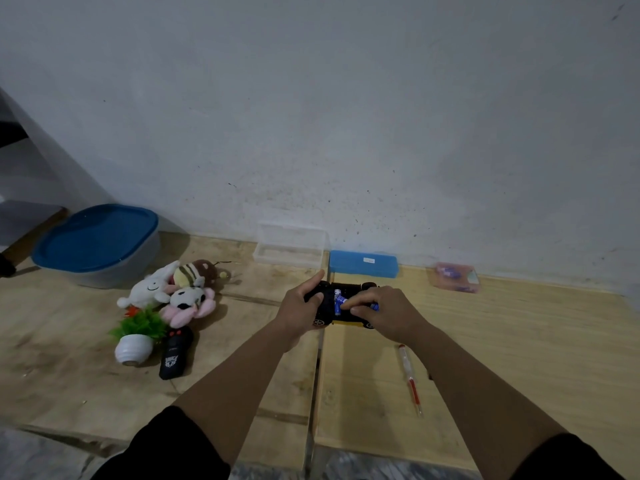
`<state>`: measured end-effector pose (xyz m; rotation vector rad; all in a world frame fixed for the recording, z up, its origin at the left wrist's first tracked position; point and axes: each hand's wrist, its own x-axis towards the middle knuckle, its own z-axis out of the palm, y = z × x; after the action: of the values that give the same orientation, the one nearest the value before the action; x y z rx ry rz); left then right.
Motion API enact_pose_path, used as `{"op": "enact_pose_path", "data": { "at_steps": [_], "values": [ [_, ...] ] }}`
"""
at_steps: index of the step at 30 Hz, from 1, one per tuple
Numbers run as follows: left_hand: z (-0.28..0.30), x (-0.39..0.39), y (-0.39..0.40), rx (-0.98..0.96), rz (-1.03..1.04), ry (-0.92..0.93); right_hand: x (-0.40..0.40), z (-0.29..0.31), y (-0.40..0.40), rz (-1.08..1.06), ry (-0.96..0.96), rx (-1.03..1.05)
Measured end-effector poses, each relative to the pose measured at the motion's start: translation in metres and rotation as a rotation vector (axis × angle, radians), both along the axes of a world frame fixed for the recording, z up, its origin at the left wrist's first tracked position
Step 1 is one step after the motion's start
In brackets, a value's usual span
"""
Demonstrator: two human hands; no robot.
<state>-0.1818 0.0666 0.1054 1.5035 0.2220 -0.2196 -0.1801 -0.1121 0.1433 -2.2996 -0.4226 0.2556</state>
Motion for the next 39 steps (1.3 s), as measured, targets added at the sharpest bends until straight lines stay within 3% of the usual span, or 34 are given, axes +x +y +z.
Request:
{"op": "enact_pose_path", "data": {
  "at_steps": [10, 16, 26, 28, 30, 33, 35, 39],
  "values": [
    [0.001, 0.0, 0.006, 0.008, -0.022, -0.013, 0.003, 0.002, 0.006, 0.006, 0.008, -0.04],
    [0.003, -0.005, 0.006, -0.014, -0.067, -0.016, 0.009, -0.002, 0.013, -0.106, -0.174, -0.332],
    [0.007, -0.01, 0.015, -0.01, -0.156, -0.019, 0.01, -0.006, 0.022, -0.157, -0.11, -0.486],
    [0.005, -0.01, 0.015, -0.016, -0.115, -0.017, 0.009, -0.008, 0.024, -0.167, -0.143, -0.413],
    [0.001, -0.01, 0.016, -0.015, -0.081, 0.0, 0.011, -0.006, 0.027, -0.232, -0.114, -0.196],
    [-0.002, -0.01, 0.019, -0.015, -0.055, 0.023, 0.014, 0.002, 0.026, -0.327, 0.171, 0.128],
    [-0.003, -0.01, 0.02, -0.017, -0.051, 0.028, 0.013, 0.003, 0.021, -0.29, 0.232, 0.136],
    [-0.002, -0.009, 0.018, -0.017, -0.056, 0.022, 0.006, 0.001, 0.018, -0.251, 0.132, 0.174]
  ]
}}
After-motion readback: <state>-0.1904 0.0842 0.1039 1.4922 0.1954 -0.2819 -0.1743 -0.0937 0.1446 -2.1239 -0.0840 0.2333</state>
